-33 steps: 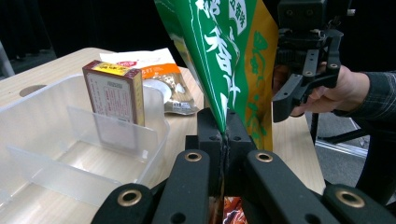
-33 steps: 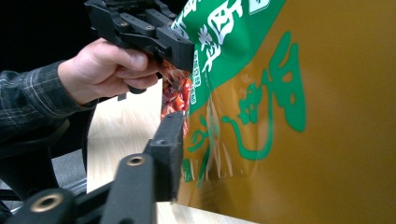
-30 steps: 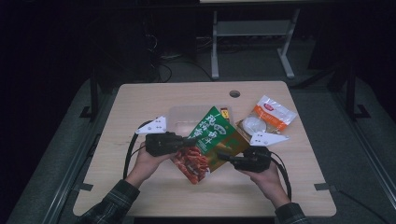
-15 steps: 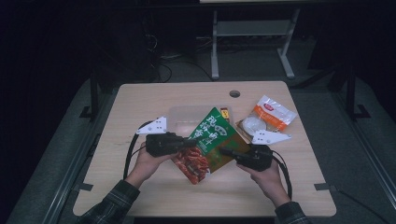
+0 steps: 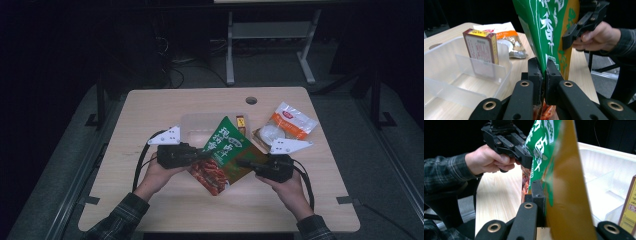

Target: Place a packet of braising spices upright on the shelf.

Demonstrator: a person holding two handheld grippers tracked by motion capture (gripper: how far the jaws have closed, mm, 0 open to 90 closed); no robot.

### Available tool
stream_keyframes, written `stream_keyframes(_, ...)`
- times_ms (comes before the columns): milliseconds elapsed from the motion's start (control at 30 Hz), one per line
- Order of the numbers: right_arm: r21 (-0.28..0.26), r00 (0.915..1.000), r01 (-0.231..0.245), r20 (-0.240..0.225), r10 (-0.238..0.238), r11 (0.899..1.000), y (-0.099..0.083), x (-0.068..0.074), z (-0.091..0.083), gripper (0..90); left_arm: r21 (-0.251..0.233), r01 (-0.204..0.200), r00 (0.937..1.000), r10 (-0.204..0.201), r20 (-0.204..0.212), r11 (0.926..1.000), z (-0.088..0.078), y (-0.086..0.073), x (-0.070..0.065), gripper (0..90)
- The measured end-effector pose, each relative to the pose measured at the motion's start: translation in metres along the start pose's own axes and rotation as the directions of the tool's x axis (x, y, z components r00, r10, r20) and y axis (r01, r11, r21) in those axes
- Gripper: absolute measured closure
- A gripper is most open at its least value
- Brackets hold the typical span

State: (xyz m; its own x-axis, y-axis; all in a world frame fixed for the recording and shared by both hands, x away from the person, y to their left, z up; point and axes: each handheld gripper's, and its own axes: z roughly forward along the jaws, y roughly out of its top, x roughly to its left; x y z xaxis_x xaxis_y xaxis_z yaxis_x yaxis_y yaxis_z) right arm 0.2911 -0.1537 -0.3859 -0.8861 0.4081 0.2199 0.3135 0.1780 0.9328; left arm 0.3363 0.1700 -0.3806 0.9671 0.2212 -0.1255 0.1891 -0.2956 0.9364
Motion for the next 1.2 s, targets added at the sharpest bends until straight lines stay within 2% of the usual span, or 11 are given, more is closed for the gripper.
stream_keyframes(167, 0.013, 0.9998, 0.021, -0.007, -0.021, 1.000, 0.005, 0.000, 0.001, 90.0, 0.003, -0.005, 1.0000, 0.005, -0.004, 1.0000, -0.003, 0.000, 0.002, 80.5)
stream_keyframes(433, 0.041, 0.9980, 0.060, -0.025, -0.059, 0.997, 0.009, 0.003, 0.002, 90.0, 0.042, -0.021, 0.9991, 0.022, -0.036, 0.9989, -0.007, -0.002, 0.006, 57.9)
stream_keyframes(533, 0.047, 0.9973, 0.068, -0.030, -0.067, 0.997, 0.011, 0.006, 0.001, 90.0, 0.044, -0.012, 0.9985, 0.015, -0.053, 0.9990, -0.012, -0.004, 0.008, 50.7)
stream_keyframes(667, 0.033, 0.9972, 0.067, -0.035, -0.066, 0.997, 0.015, 0.007, -0.002, 90.0, 0.091, 0.002, 0.9976, 0.004, -0.068, 0.9958, -0.019, -0.008, 0.009, 42.8)
stream_keyframes(833, 0.042, 0.9969, 0.070, -0.039, -0.068, 0.997, 0.018, 0.008, -0.005, 90.0, 0.144, 0.009, 0.9942, 0.007, -0.107, 0.9895, -0.026, -0.016, 0.006, 35.7)
stream_keyframes(967, 0.045, 0.9970, 0.067, -0.041, -0.065, 0.997, 0.021, 0.007, -0.006, 90.0, 0.166, 0.027, 0.9908, -0.004, -0.135, 0.9858, -0.033, -0.023, 0.004, 28.5)
stream_keyframes(1000, 0.046, 0.9970, 0.066, -0.043, -0.064, 0.997, 0.021, 0.007, -0.007, 90.0, 0.173, 0.018, 0.9896, 0.007, -0.144, 0.9847, -0.035, -0.024, 0.004, 27.4)
stream_keyframes(1200, 0.055, 0.9971, 0.064, -0.044, -0.062, 0.996, 0.028, 0.006, -0.010, 90.0, 0.208, 0.037, 0.9834, 0.002, -0.182, 0.9774, -0.044, -0.039, -0.001, 24.1)
